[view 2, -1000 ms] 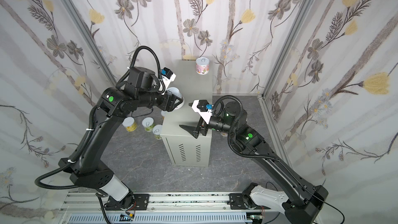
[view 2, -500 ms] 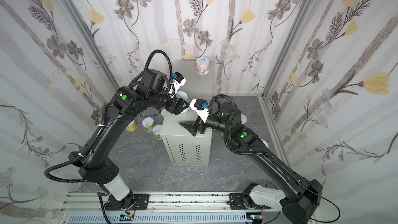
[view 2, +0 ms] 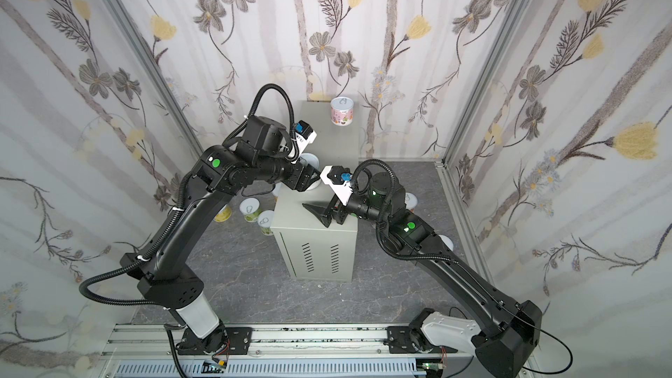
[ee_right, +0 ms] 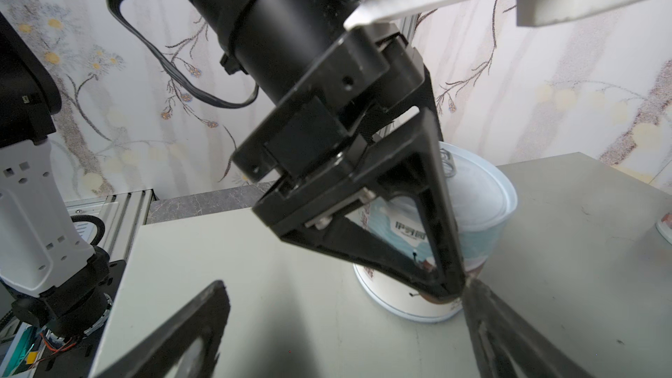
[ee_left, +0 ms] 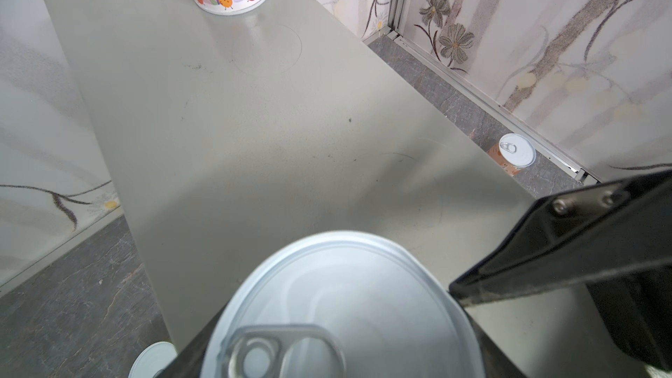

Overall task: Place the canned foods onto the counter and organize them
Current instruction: 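Carry the teal can over the cabinet top while the right gripper waits at its edge, then lower the teal can onto the cabinet top with the left gripper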

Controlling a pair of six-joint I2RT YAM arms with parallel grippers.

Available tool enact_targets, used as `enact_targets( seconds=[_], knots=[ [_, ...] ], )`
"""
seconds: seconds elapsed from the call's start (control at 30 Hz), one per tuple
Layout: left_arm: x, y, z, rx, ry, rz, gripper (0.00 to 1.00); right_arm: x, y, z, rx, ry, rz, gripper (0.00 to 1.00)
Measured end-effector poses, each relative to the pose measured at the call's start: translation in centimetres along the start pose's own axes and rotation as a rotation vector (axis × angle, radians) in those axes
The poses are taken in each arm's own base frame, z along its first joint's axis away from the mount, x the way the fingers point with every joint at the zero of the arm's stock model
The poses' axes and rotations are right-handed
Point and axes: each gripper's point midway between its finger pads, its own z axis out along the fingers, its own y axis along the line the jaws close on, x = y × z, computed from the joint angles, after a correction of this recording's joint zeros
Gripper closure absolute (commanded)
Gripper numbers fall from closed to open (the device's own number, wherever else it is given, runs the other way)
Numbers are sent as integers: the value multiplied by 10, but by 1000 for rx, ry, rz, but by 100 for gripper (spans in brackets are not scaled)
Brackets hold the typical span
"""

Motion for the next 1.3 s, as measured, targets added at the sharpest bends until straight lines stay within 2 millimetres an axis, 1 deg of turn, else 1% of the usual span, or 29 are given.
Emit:
enact_targets(
  seconds=[0.3, 0.53, 0.7, 0.83, 0.97, 1.1, 1.17, 1.3],
  knots=[
    [9, 3, -2, -22, -34, 1, 10, 0, -1, -4, 8, -4, 1, 0],
    [19, 5, -4, -33, -79, -10, 6, 0, -5, -9, 24, 0, 2, 0],
    [30, 6, -15, -49, -174, -14, 1, 0, -11, -18, 52, -3, 0, 0],
    [36, 8, -21, -61, -248, -31, 0, -1, -15, -26, 77, -9, 3, 0],
    [38, 11, -28, -73, -330, -56, 0, -1, -22, -38, 107, -26, 26, 0],
    [36, 14, -38, -85, -440, -74, 0, 7, -43, -61, 167, -67, 94, 0],
    [38, 14, -39, -81, -475, -91, 0, 10, -48, -70, 187, -84, 123, 0],
    [34, 14, -38, -77, -536, -103, 0, 4, -56, -87, 233, -134, 154, 0]
  ],
)
